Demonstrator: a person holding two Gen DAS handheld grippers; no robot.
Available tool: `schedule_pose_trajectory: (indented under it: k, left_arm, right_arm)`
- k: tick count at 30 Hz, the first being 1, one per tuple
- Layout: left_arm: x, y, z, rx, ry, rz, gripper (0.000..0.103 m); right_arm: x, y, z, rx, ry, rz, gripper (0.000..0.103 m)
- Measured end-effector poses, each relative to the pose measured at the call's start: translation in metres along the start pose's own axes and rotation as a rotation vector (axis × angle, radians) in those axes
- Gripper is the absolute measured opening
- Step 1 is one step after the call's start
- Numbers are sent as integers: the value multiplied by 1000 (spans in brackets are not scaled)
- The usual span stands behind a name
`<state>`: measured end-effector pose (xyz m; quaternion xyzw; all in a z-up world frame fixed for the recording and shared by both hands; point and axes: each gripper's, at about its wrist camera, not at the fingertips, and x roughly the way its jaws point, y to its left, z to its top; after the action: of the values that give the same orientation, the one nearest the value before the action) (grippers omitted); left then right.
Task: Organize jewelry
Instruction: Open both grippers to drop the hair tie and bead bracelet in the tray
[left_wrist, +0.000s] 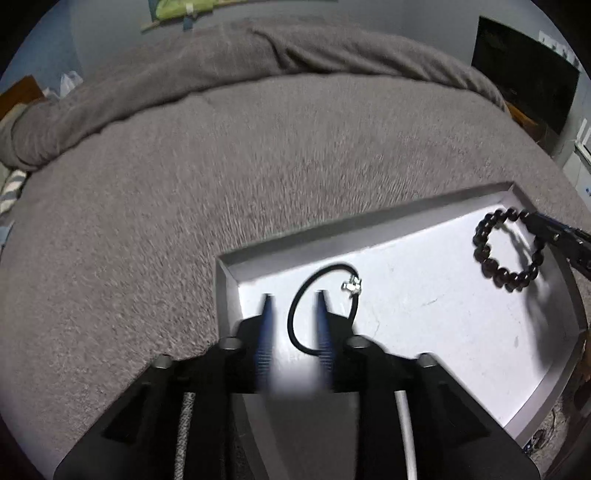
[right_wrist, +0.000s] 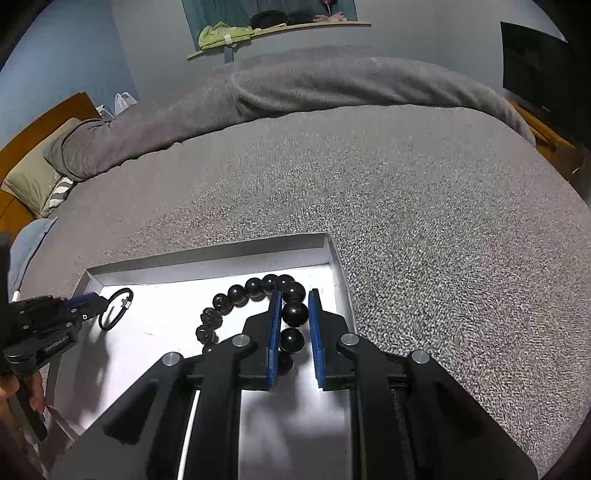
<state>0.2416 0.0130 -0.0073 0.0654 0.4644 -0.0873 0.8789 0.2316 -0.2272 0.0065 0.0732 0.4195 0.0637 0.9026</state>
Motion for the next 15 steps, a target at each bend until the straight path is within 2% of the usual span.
schedule_pose_trajectory:
  k: [2,4,8,9,10,14,15]
  left_arm:
    - [-10,-3,-2,12,-35,-1,40]
    - [-20,-5,-4,19,-55,3,51]
    - [-40,-8,-6,21,-98,1,63]
    - [-48,-7,-8,16,-115,-4,69]
    - [-53,-6,-10,11,-128,-6,75]
    - [-71,-4,-11,2,-173,21,83]
    - [-75,-5,-11,2,-174,27,85]
  right_arm:
    - [-3,-1,0,0,-6,-2,17]
    - [-7,-2,0,6,-17,0,32]
    - [-18,-4,-1,10,-30,-1,32]
    - [-21,-4,-2,13,-33,0,35]
    - [-25,-5,-2,16,-36,0,42]
    - [-44,-8,-6,37,-57,20,61]
    - [-49,-8,-7,36,-63,21,69]
